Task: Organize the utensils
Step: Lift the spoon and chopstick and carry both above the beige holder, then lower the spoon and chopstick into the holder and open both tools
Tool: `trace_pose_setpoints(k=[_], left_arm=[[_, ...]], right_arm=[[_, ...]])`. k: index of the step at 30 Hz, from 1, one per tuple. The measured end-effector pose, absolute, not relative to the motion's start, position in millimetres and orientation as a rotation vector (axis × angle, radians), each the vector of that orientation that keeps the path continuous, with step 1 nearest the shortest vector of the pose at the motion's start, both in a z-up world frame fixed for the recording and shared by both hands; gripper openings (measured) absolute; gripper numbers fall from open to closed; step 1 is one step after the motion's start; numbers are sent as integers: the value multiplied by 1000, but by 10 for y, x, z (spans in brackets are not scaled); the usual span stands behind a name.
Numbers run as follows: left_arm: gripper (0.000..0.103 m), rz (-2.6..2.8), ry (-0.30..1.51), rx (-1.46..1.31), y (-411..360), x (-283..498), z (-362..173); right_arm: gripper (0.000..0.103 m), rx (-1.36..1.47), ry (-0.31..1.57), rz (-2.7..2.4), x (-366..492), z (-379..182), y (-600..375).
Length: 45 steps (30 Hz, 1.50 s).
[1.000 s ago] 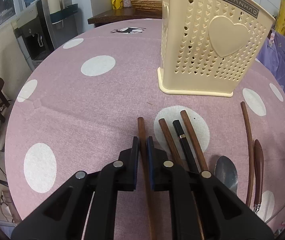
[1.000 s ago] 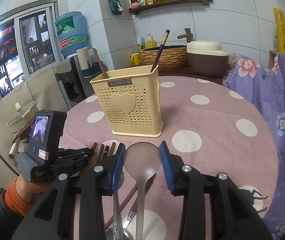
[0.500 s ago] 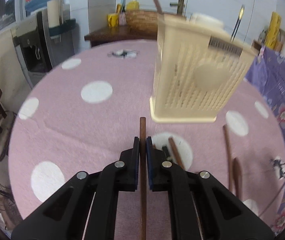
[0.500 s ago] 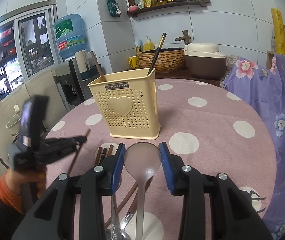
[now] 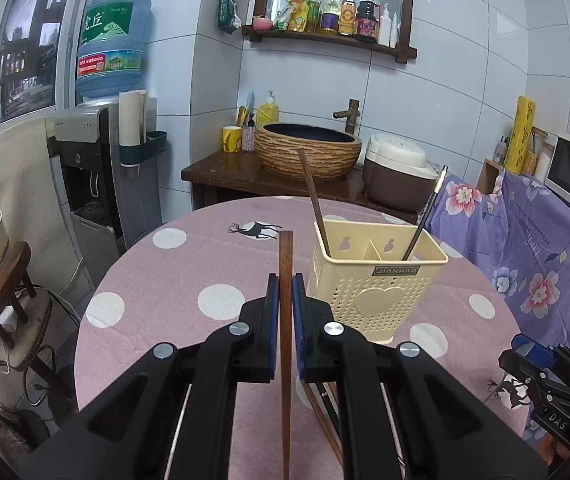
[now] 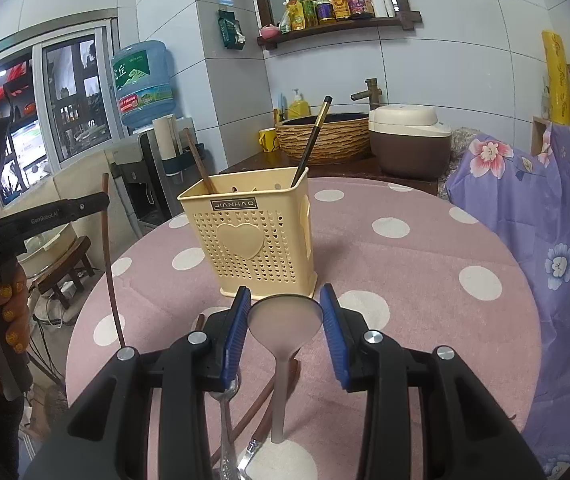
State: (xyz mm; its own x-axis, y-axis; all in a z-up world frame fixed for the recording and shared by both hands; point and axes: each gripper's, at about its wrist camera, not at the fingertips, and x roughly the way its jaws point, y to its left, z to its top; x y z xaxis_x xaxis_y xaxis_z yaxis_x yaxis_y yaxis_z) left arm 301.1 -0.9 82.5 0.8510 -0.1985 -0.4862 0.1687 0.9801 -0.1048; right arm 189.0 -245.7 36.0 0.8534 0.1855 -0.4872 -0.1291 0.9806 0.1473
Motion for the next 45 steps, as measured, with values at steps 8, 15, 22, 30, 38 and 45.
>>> trace_pose_setpoints(k=[8,15,22,30,38,45], left_arm=[[7,-198,489,-65,12,3023,887],[7,-221,437,-57,-29,3076,1183],[7,-302,372,-52,-133,3275,2017],[7,-288,303,-95,-413,3697,2716],[7,-230,393,-132,-587,4062,1990],[7,-232,483,-131,-658,4093,1271]], right_arm=[[37,85,516,169,1922,430,-2449],[37,51,483,195,2099,681,-2416],[36,11,397,212,2473,1408,-2400],[36,37,283,171,2940,2027,-2345],[36,26,358,116,3252,1309,-2244],[36,34,437,104,3311,861,-2200]])
